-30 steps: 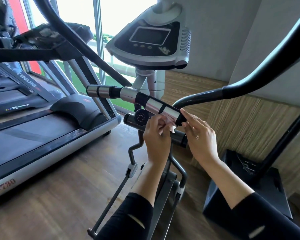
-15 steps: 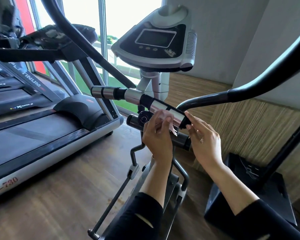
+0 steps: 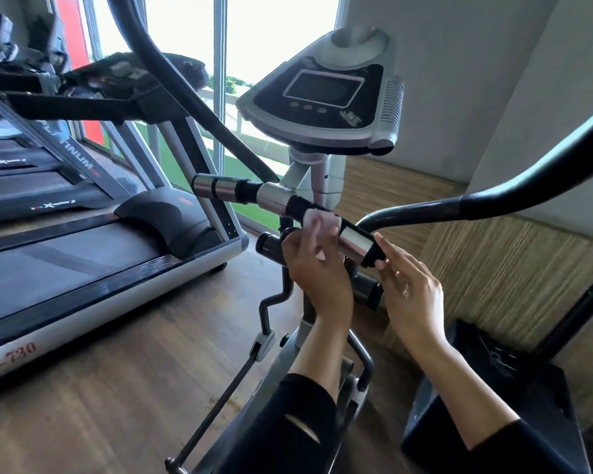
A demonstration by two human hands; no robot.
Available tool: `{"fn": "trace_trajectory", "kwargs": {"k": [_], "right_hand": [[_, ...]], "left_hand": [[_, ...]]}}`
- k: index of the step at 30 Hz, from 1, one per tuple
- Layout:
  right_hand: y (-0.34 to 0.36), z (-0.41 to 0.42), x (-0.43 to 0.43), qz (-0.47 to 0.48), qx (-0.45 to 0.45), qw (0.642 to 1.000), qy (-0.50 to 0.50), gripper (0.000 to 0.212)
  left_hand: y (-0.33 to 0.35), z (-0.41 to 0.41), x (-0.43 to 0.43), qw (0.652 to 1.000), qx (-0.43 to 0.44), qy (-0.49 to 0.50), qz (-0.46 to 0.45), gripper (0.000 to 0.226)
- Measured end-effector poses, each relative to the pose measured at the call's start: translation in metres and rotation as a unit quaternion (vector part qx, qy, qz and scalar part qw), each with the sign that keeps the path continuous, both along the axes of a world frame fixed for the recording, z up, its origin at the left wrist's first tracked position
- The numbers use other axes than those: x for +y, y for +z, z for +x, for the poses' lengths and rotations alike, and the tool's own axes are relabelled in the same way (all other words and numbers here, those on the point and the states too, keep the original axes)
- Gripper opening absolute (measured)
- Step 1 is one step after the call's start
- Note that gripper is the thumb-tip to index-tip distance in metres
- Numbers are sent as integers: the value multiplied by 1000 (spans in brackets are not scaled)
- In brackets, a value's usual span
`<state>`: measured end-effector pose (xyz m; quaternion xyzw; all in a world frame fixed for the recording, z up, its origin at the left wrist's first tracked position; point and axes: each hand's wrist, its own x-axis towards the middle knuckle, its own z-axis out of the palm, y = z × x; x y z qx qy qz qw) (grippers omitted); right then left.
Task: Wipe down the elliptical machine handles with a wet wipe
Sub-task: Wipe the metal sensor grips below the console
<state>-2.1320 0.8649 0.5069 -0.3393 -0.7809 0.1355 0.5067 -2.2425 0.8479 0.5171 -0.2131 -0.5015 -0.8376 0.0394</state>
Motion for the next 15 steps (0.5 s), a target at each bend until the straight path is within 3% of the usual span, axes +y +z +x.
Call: {"fn": "trace_trajectory", "kwargs": {"k": [3, 6, 15], "right_hand": [[0, -1, 0, 5, 0, 1000, -4, 41], [-2, -2, 0, 6, 1, 1000, -12, 43], [-8, -7, 2, 19, 13, 999, -34, 43]], "left_hand": [[-16, -9, 1, 977, 207, 29, -47, 25], [-11, -39, 1, 918, 382, 9, -106, 24], [15, -61, -4, 826, 517, -141, -175, 26]]}}
